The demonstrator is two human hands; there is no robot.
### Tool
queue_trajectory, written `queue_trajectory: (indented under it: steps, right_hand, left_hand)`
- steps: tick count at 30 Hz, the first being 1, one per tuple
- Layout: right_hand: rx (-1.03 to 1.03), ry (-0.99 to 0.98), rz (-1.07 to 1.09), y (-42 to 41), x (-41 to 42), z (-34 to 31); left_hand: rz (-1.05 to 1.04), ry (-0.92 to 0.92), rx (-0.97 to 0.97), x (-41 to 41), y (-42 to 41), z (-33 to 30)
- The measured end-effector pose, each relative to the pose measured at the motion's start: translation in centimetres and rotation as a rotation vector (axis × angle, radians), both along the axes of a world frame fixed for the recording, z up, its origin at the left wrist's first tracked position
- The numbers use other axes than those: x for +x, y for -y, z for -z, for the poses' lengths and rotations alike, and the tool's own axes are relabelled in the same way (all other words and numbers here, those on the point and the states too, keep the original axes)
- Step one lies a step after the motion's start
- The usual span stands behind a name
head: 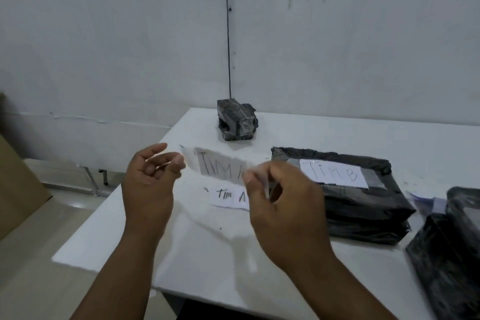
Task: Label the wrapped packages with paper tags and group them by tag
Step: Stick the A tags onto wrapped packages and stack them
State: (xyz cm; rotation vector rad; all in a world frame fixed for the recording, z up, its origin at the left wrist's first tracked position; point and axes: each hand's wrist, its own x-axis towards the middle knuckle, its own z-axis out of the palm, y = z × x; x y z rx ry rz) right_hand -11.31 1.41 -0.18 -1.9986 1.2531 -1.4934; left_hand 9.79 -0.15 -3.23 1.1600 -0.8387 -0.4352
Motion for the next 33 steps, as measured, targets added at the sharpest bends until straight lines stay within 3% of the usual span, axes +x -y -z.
queue_trajectory:
  steps: [4,9,14,20,26,33]
  right_hand:
    - [0.153,0.152,0.059,4.0,-0.2,-5.0]
    - [0.345,0.3,0.043,9.8,-0.7,-6.3]
    - [0.461,0.36,0.06,12.6,-0.7,-4.1]
    - [0.425,0.437,0.135,13.3,-0.8,-2.0]
    - [0.442,0.49,0.132,13.9,-1.2,-1.5]
    - [0.4,0.475,0.136,13.6,-1.3,-1.1]
  left_hand:
    - [-0.078,-0.019,-0.055,0.1,3.8,-2.9]
    - [-0.034,0.154,0.175,-1.5,9.1,-4.7]
    - [0.087,0.516,0.446,-2.6,14.4,-2.9]
    - [0.089,0.872,0.703,-4.1,18.4,-1.4]
    - [-0.07,0.877,0.673,-6.0,20.7,-0.9]
    - [-0.143,0.738,0.513,-5.3,20.6,-1.4]
